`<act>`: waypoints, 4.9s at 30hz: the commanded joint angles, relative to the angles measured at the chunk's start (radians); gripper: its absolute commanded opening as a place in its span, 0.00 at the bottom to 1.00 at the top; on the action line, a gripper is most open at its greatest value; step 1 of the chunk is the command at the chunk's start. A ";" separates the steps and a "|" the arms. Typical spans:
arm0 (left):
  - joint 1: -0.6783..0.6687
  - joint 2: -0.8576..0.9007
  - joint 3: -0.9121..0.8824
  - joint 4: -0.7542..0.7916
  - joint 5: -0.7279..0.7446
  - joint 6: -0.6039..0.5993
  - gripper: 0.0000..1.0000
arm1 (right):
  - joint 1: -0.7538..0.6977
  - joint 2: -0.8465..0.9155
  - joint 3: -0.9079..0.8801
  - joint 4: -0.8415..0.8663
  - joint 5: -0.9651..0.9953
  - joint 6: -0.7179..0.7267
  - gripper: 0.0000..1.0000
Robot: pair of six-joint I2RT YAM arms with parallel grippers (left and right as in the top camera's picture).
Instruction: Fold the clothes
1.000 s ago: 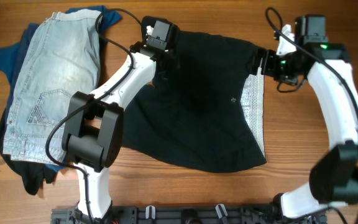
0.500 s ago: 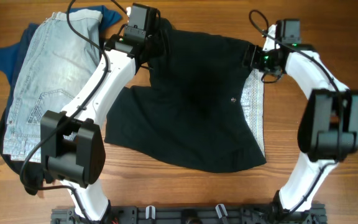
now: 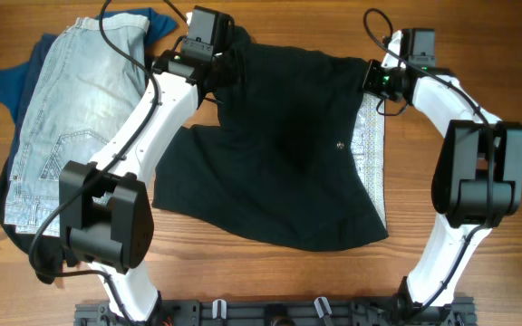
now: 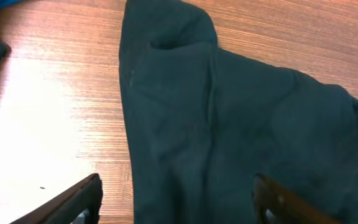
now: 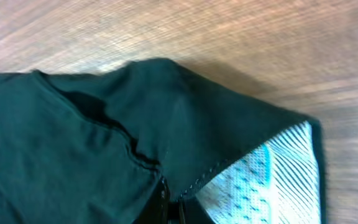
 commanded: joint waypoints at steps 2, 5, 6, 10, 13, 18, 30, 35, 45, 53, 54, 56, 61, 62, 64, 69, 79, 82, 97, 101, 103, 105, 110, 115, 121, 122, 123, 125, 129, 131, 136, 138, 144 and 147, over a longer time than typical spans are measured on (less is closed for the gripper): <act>0.031 0.044 -0.016 0.050 -0.019 0.102 0.90 | -0.097 -0.112 0.017 -0.029 -0.048 -0.032 0.04; 0.063 0.116 -0.016 0.119 -0.002 0.143 0.95 | -0.137 -0.117 0.017 -0.076 -0.051 -0.047 0.04; 0.081 0.145 -0.016 0.154 0.023 0.143 0.95 | -0.143 -0.117 0.017 -0.095 -0.051 -0.079 0.04; 0.132 0.212 -0.016 0.278 0.097 0.144 0.95 | -0.143 -0.117 0.017 -0.101 -0.051 -0.114 0.04; 0.158 0.266 -0.016 0.382 0.226 0.164 0.93 | -0.142 -0.117 0.017 -0.108 -0.051 -0.133 0.04; 0.158 0.382 -0.016 0.580 0.487 0.169 0.90 | -0.142 -0.117 0.017 -0.130 -0.051 -0.138 0.04; 0.165 0.434 0.010 0.665 0.547 -0.082 0.05 | -0.142 -0.117 0.016 -0.145 -0.038 -0.139 0.04; 0.188 0.303 0.016 0.606 0.557 -0.105 0.04 | -0.142 -0.117 0.016 -0.163 -0.032 -0.164 0.04; -0.101 0.130 0.016 0.300 -0.023 0.288 0.04 | -0.142 -0.117 0.016 -0.184 -0.036 -0.160 0.04; -0.266 0.264 0.016 0.332 -0.222 0.514 0.42 | -0.142 -0.117 0.016 -0.201 -0.036 -0.161 0.04; -0.266 0.269 0.016 0.331 -0.222 0.514 0.65 | -0.142 -0.117 0.016 -0.201 -0.037 -0.161 0.04; -0.264 0.267 0.016 0.335 -0.244 0.518 0.92 | -0.142 -0.117 0.016 -0.201 -0.037 -0.160 0.04; -0.256 0.203 0.071 0.272 -0.349 0.467 1.00 | -0.142 -0.117 0.016 -0.203 -0.051 -0.161 0.04; -0.248 0.182 0.085 0.246 -0.348 0.431 1.00 | -0.142 -0.117 0.016 -0.203 -0.051 -0.161 0.04; -0.220 0.142 0.098 0.211 -0.340 0.352 1.00 | -0.142 -0.117 0.016 -0.203 -0.051 -0.161 0.05; -0.022 0.088 0.098 0.070 -0.029 0.130 1.00 | -0.142 -0.117 0.016 -0.204 -0.051 -0.164 0.04; 0.182 0.168 0.097 -0.106 0.371 0.033 0.81 | -0.142 -0.117 0.016 -0.205 -0.051 -0.164 0.04; 0.171 0.214 0.097 -0.079 0.409 0.033 0.80 | -0.142 -0.117 0.016 -0.210 -0.051 -0.163 0.04; 0.126 0.419 0.097 0.262 0.413 0.037 0.88 | -0.142 -0.117 0.016 -0.223 -0.050 -0.164 0.04; 0.112 0.478 0.097 0.364 0.496 0.032 0.88 | -0.142 -0.117 0.016 -0.222 -0.050 -0.164 0.04; 0.101 0.495 0.097 0.406 0.549 0.032 0.83 | -0.142 -0.117 0.016 -0.222 -0.050 -0.164 0.04; 0.087 0.496 0.097 0.428 0.551 0.029 0.69 | -0.142 -0.117 0.016 -0.222 -0.050 -0.164 0.04; 0.047 0.496 0.097 0.476 0.551 -0.045 0.26 | -0.142 -0.117 0.016 -0.219 -0.050 -0.164 0.04; 0.067 0.487 0.097 0.498 0.551 -0.055 0.04 | -0.142 -0.117 0.016 -0.221 -0.050 -0.164 0.04; 0.203 0.390 0.097 0.371 0.528 -0.041 0.04 | -0.142 -0.117 0.016 -0.221 -0.050 -0.164 0.04; 0.230 0.367 0.097 0.337 0.508 -0.041 0.04 | -0.142 -0.117 0.016 -0.221 -0.050 -0.164 0.04; 0.255 0.346 0.097 0.307 0.491 -0.028 0.04 | -0.142 -0.117 0.016 -0.222 -0.050 -0.164 0.04; 0.301 0.311 0.097 0.253 0.483 0.012 0.04 | -0.142 -0.117 0.016 -0.222 -0.050 -0.164 0.04; 0.327 0.292 0.097 0.202 0.468 0.034 0.04 | -0.142 -0.117 0.016 -0.223 -0.051 -0.164 0.04; 0.311 0.292 0.097 0.192 0.496 0.035 0.04 | -0.142 -0.117 0.016 -0.223 -0.051 -0.163 0.04; 0.249 0.296 0.097 0.225 0.628 0.034 0.54 | -0.142 -0.117 0.016 -0.224 -0.051 -0.161 0.04; 0.233 0.307 0.097 0.251 0.652 0.032 0.57 | -0.142 -0.117 0.016 -0.225 -0.051 -0.161 0.04; 0.201 0.391 0.097 0.414 0.655 -0.069 0.57 | -0.142 -0.117 0.016 -0.234 -0.051 -0.163 0.05; 0.185 0.434 0.097 0.493 0.633 -0.080 0.56 | -0.142 -0.117 0.016 -0.233 -0.051 -0.164 0.04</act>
